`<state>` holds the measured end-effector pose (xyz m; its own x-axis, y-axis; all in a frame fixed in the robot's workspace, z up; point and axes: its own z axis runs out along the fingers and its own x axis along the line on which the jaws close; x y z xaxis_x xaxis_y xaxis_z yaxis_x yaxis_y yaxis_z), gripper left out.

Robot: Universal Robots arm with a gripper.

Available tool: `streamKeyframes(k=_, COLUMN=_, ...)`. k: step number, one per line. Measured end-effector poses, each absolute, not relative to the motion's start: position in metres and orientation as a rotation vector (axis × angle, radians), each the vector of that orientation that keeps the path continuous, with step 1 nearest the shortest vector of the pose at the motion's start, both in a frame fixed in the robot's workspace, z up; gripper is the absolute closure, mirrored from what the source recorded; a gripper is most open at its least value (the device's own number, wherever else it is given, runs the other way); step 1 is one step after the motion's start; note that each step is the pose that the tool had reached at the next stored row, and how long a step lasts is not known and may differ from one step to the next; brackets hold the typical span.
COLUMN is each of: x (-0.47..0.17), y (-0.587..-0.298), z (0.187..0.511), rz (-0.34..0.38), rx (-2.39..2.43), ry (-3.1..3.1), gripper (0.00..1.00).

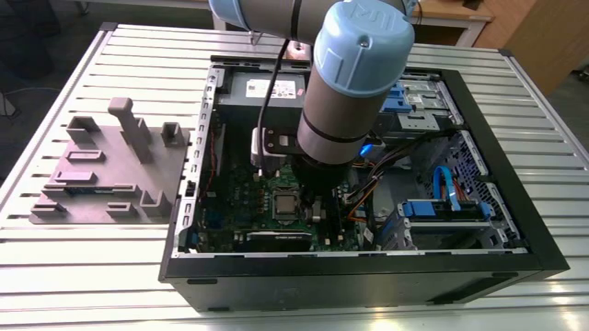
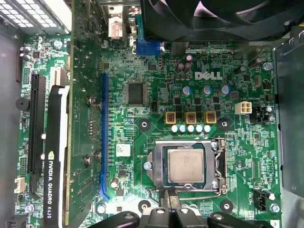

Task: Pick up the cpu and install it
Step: 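Install the first cpu locking lever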

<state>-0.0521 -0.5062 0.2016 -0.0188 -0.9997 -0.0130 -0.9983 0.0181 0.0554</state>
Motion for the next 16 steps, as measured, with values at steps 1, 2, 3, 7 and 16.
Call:
streamKeyframes(k=1, x=-0.0521, y=-0.5062, z=0.2016, rz=-0.076, rx=2.18, ry=-2.219, gripper=0.89)
streamKeyframes(k=2, x=-0.0521, y=-0.5062, z=0.2016, rz=-0.076, rx=2.181, ry=-2.219, gripper=0.89)
streamKeyframes(k=3, x=-0.0521, y=-0.5062, z=0.2016, rz=-0.076, rx=2.181, ry=-2.218, gripper=0.89)
streamKeyframes(k=7, x=-0.0521, y=-0.5062, z=0.2016, rz=-0.076, rx=2.184, ry=-2.216, gripper=0.89)
streamKeyframes(k=16, x=-0.0521, y=-0.5062, z=0.2016, rz=-0.075, rx=2.188, ry=-2.211, gripper=0.89)
